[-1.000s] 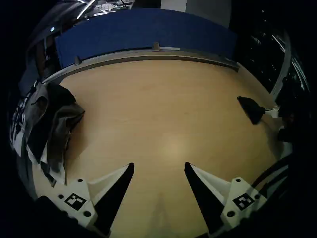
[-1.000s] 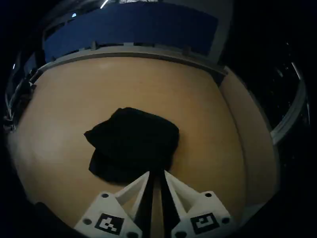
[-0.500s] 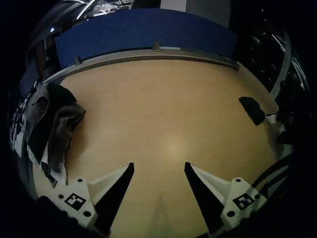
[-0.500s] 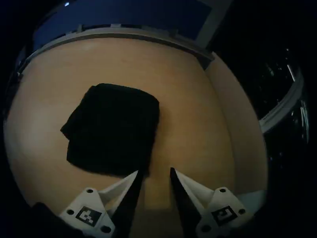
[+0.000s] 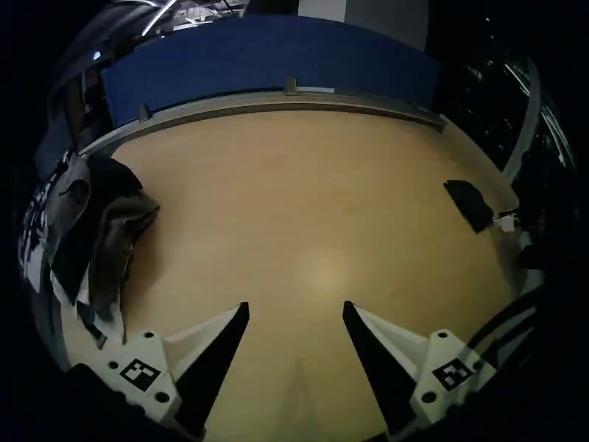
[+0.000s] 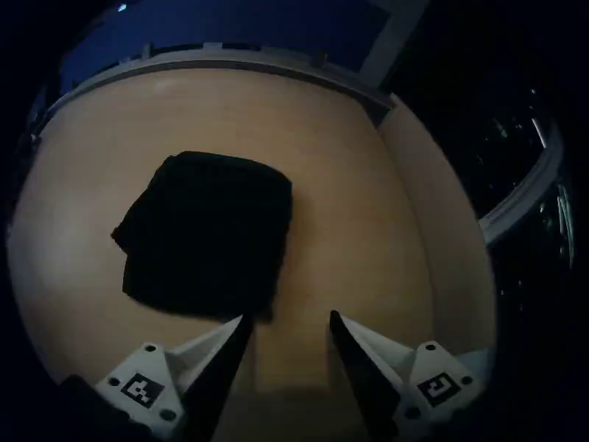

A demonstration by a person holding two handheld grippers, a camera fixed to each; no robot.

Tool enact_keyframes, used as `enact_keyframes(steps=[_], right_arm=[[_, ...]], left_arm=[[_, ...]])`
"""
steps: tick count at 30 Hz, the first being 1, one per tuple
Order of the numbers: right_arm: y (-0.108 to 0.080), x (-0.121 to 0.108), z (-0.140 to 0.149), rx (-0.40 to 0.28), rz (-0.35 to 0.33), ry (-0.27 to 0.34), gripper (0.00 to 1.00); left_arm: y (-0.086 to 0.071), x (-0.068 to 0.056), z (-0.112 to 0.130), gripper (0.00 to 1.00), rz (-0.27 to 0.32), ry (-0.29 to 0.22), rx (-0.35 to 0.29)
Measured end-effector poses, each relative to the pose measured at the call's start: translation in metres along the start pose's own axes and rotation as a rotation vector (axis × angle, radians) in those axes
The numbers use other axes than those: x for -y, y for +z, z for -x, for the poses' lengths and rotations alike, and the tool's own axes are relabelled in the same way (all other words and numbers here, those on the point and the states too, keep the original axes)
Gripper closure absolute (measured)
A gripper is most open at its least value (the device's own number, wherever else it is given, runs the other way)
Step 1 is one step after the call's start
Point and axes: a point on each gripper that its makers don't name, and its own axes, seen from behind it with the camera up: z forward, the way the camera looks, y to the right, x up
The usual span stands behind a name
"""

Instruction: Fold towel

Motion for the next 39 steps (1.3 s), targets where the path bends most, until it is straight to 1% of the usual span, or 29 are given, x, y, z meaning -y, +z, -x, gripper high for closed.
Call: enact_keyframes(steps=[6,12,17,20,23,27,33,39], right_arm=[[-0.013,-0.001,-0.01,-0.043,-0.004,0.012,0.0],[-0.027,0.0,-0.025,-0.091,-0.016,0.02,0.0],[-0.032,0.014,-0.047,-0.149,-0.063,0.045,0.0],[-0.031,0.024,-0.06,-0.178,-0.09,0.061,0.0],[-0.03,0.035,-0.071,-0.201,-0.118,0.063,0.0],[-0.027,0.047,-0.078,-0.21,-0.141,0.057,0.0],[-0.02,0.067,-0.08,-0.212,-0.185,0.062,0.0],[-0.01,0.089,-0.068,-0.187,-0.235,0.062,0.0]], left_arm=[[0.001,0.0,-0.002,0.06,0.003,0.0,-0.001],[0.001,-0.001,-0.003,0.06,0.005,-0.003,-0.005],[0.001,-0.001,-0.003,0.05,0.007,-0.003,-0.005],[0.001,-0.001,-0.004,0.06,0.005,0.0,-0.006],[-0.001,0.0,-0.004,0.06,0.003,0.002,-0.008],[-0.002,0.003,-0.002,0.05,-0.001,-0.003,-0.006],[-0.003,0.006,0.003,0.06,-0.006,-0.003,0.001],[-0.004,0.008,0.007,0.06,-0.01,-0.005,0.007]])
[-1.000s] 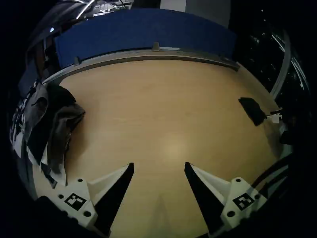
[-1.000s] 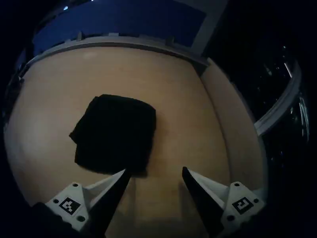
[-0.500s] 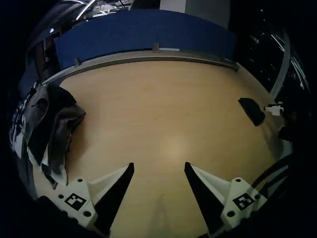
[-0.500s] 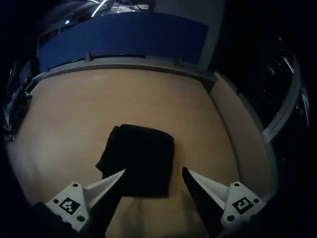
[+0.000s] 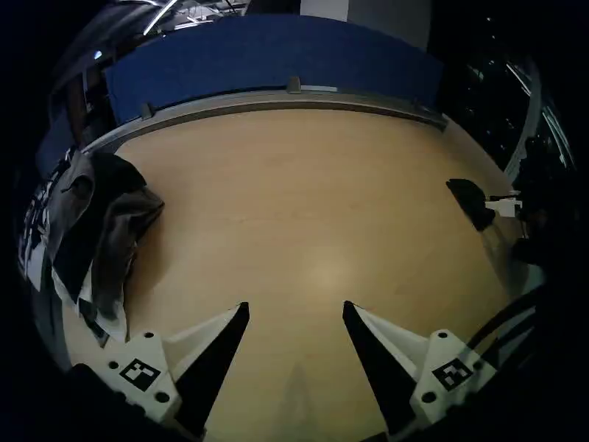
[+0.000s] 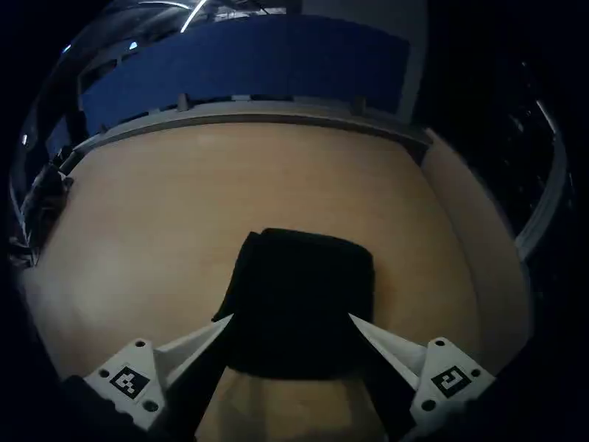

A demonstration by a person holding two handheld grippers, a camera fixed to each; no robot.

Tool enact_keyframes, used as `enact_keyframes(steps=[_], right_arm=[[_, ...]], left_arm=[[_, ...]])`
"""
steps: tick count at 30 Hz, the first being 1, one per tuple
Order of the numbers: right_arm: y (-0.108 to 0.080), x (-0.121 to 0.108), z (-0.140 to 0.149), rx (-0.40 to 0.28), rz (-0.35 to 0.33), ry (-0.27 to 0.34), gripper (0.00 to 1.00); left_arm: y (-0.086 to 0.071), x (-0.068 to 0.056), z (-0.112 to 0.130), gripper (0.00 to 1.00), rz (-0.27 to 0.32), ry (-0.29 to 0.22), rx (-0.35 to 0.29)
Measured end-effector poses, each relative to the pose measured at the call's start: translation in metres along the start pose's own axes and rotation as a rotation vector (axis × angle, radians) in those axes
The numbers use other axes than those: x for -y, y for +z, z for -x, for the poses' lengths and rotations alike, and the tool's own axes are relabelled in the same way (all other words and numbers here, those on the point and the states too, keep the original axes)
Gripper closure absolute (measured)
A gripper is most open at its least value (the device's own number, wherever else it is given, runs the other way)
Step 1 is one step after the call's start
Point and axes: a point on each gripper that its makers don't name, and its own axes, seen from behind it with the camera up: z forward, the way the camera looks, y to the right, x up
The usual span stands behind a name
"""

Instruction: Fold towel

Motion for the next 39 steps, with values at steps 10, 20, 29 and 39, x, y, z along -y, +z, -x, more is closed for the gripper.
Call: enact_keyframes(steps=[10,20,29,39], right_arm=[[0.017,0.01,0.043,0.059,-0.015,-0.023,0.0],[0.014,0.012,0.036,0.032,-0.05,0.006,0.0],[0.015,0.001,-0.025,-0.068,-0.047,0.025,0.0],[0.053,-0.017,-0.046,-0.038,-0.029,0.027,0.0]], left_arm=[[0.002,0.005,0.005,0.05,-0.007,0.002,0.01],[0.004,0.006,0.002,0.05,-0.007,0.003,0.01],[0.004,0.006,-0.003,0.05,-0.01,0.001,0.006],[0.001,0.012,0.001,0.06,-0.028,-0.006,0.007]])
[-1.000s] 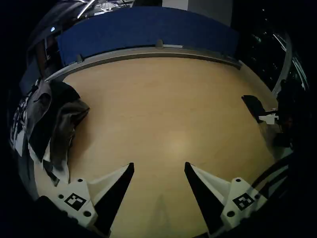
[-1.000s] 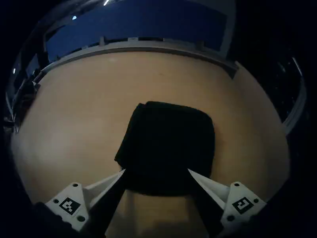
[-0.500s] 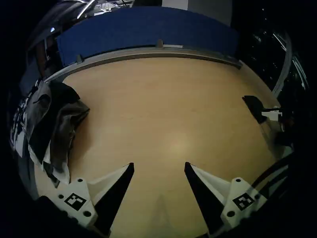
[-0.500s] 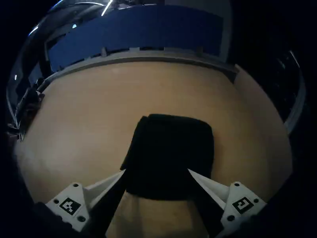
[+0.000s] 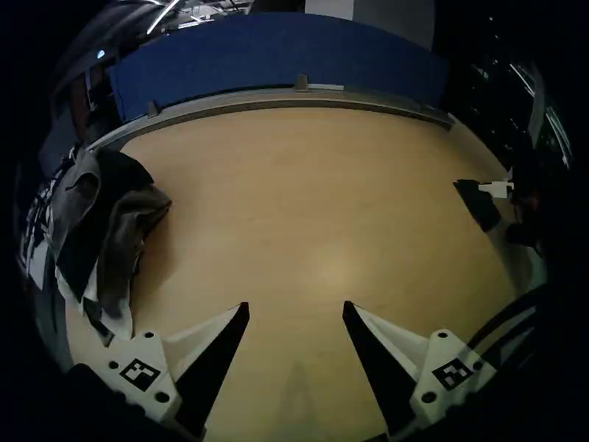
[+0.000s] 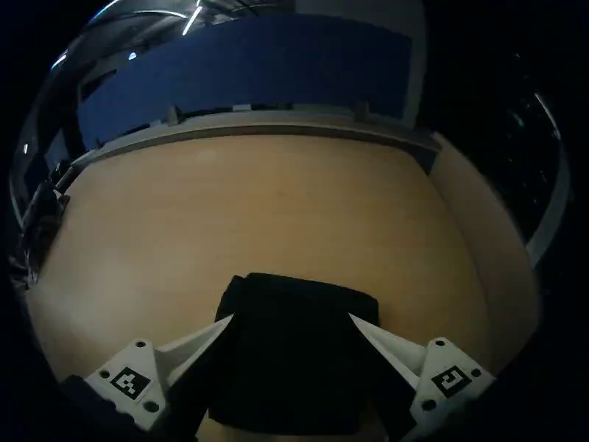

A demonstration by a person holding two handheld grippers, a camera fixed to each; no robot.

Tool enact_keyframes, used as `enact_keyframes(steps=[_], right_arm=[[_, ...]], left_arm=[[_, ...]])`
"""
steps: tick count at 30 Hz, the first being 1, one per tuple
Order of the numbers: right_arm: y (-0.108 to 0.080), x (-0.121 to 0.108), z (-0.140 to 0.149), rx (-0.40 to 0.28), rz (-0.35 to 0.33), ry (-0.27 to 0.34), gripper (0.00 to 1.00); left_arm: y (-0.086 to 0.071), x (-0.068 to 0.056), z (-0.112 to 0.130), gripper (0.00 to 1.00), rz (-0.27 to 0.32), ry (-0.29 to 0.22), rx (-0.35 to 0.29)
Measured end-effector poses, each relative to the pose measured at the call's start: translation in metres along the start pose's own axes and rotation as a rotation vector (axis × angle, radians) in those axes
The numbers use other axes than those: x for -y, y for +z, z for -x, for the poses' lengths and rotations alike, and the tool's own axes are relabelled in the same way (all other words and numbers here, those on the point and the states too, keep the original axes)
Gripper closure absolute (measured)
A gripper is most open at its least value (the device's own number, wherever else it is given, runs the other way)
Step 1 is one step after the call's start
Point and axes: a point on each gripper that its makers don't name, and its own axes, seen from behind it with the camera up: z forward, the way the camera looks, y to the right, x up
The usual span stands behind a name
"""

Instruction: Fold towel

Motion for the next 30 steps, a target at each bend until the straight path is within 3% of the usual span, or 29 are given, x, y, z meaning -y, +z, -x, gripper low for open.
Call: enact_keyframes(steps=[8,14,23,30], right_arm=[[0.02,0.0,0.018,0.069,0.007,-0.008,0.0],[0.019,0.001,0.018,0.065,0.011,-0.026,0.0],[-0.015,0.01,-0.014,-0.04,0.01,-0.046,0.0],[-0.04,0.019,-0.024,-0.084,0.012,-0.057,0.0]], left_arm=[[-0.004,0.005,0.001,0.05,-0.015,-0.005,-0.003],[-0.006,0.006,0.001,0.06,-0.017,-0.004,-0.007],[-0.005,0.008,-0.004,0.06,-0.008,-0.002,-0.023],[-0.007,0.009,-0.008,0.06,0.005,-0.002,-0.041]])
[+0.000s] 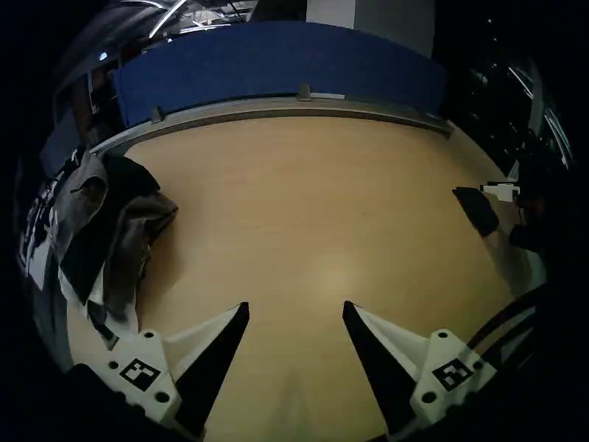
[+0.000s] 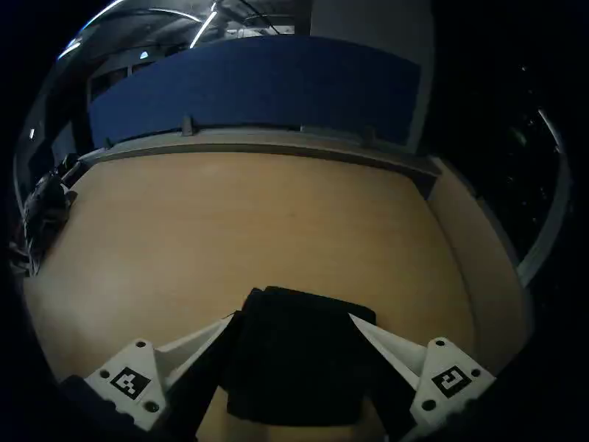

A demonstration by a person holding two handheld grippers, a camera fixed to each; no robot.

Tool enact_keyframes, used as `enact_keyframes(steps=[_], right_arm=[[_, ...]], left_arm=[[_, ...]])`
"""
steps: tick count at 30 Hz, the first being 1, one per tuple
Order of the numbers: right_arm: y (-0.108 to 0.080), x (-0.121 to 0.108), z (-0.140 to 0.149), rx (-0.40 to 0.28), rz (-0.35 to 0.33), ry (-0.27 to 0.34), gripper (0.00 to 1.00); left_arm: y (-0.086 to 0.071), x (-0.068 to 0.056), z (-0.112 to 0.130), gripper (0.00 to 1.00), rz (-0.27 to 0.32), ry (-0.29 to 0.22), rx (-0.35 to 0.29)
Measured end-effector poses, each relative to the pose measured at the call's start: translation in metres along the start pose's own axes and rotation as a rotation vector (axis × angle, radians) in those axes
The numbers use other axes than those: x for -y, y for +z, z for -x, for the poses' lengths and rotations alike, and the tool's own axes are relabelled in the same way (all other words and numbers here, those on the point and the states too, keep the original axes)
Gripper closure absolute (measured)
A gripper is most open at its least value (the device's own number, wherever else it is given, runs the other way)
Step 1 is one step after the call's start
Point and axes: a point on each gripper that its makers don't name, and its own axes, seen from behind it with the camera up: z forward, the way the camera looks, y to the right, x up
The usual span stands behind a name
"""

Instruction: Fold towel

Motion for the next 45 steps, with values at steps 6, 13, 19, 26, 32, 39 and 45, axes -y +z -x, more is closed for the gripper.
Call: enact_keyframes(steps=[6,13,19,26,32,39,45], right_arm=[[-0.016,0.01,-0.008,-0.028,0.001,0.01,0.0],[-0.048,0.05,-0.031,-0.125,-0.036,0.034,0.0],[-0.075,0.095,-0.051,-0.236,-0.064,0.052,0.0],[-0.1,0.133,-0.075,-0.371,-0.071,0.087,0.0],[-0.123,0.151,-0.102,-0.499,-0.042,0.091,0.0],[-0.15,0.153,-0.126,-0.634,0.036,0.102,0.0],[-0.156,0.163,-0.123,-0.66,0.033,0.111,0.0]], left_arm=[[-0.002,0.001,-0.004,0.06,0.01,0.008,-0.019],[0.0,0.009,-0.013,0.05,0.015,-0.01,-0.063],[-0.002,0.016,-0.03,0.06,0.027,-0.042,-0.146],[-0.005,0.025,-0.059,0.06,0.026,-0.034,-0.277],[-0.011,0.035,-0.085,0.06,0.009,-0.045,-0.386],[-0.028,0.053,-0.122,0.06,-0.034,-0.055,-0.548],[-0.044,0.066,-0.146,0.06,-0.054,-0.093,-0.664]])
